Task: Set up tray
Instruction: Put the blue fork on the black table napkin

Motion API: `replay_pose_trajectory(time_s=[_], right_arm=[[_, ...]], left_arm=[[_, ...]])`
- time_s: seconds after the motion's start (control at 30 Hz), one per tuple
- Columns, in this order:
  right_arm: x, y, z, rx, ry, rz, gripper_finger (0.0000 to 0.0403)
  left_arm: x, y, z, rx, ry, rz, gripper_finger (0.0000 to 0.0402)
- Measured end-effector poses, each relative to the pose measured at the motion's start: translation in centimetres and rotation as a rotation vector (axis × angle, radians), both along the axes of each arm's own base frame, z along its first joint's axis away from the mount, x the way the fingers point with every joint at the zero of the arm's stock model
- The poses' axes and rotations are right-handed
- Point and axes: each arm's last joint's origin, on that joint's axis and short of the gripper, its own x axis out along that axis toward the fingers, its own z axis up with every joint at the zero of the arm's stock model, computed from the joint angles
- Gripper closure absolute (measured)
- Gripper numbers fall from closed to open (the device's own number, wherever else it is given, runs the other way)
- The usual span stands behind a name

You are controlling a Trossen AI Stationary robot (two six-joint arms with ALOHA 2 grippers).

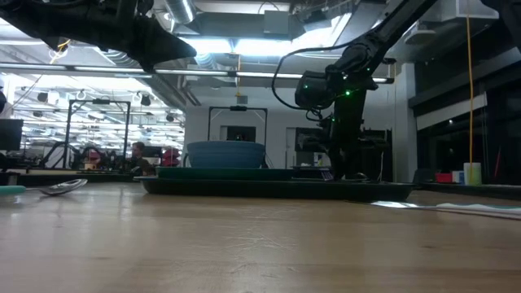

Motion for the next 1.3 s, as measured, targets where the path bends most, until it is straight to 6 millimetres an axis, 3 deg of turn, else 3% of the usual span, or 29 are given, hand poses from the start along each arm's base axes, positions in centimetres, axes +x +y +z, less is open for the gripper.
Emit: replay_pose_trajectory(time_s=[0.7, 1.03, 1.3], right_arm=[[0.26, 0.15, -0.88, 0.025, 0.011, 0.008, 0.0390], [0.26, 0.16, -0.88, 0.028, 0.013, 0.015, 0.0355], [0.26, 0.16, -0.88, 0.026, 0.024, 0.037, 0.0351]], left_arm=[[0.00, -0.01, 0.00, -0.001, 0.000, -0.002, 0.0398], [0.00, -0.01, 0.00, -0.001, 0.000, -0.002, 0.0395], [0.00, -0.01, 0.00, -0.001, 0.000, -0.002, 0.0397]])
